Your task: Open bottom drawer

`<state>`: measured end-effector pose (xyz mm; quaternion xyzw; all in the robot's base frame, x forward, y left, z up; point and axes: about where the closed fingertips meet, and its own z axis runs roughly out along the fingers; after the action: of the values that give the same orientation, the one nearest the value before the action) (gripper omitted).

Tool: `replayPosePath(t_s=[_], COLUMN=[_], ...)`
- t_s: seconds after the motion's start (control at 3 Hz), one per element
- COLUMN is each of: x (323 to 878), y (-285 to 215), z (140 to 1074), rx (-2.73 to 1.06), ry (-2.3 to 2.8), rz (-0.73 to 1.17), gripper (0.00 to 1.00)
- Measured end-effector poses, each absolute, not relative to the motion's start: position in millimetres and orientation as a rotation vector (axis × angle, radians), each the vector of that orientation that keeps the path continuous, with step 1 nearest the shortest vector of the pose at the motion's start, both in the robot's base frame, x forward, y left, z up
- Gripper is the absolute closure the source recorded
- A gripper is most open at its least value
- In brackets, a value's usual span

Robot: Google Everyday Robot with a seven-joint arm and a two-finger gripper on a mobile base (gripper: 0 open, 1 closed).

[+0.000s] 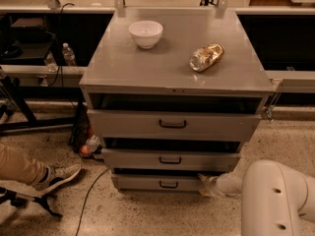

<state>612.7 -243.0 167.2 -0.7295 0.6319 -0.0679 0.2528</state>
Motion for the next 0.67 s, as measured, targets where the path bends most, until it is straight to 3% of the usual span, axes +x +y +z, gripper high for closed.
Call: replayPosePath(t_s=[0.33, 0.67], x=[581.2, 523.7], y=[-268.2, -285.8], z=[192.4, 218.6], rx=[-1.989, -1.993], ry=[1.765, 1.851], rz=[-0.195, -0.124], gripper=[0.87, 1.0])
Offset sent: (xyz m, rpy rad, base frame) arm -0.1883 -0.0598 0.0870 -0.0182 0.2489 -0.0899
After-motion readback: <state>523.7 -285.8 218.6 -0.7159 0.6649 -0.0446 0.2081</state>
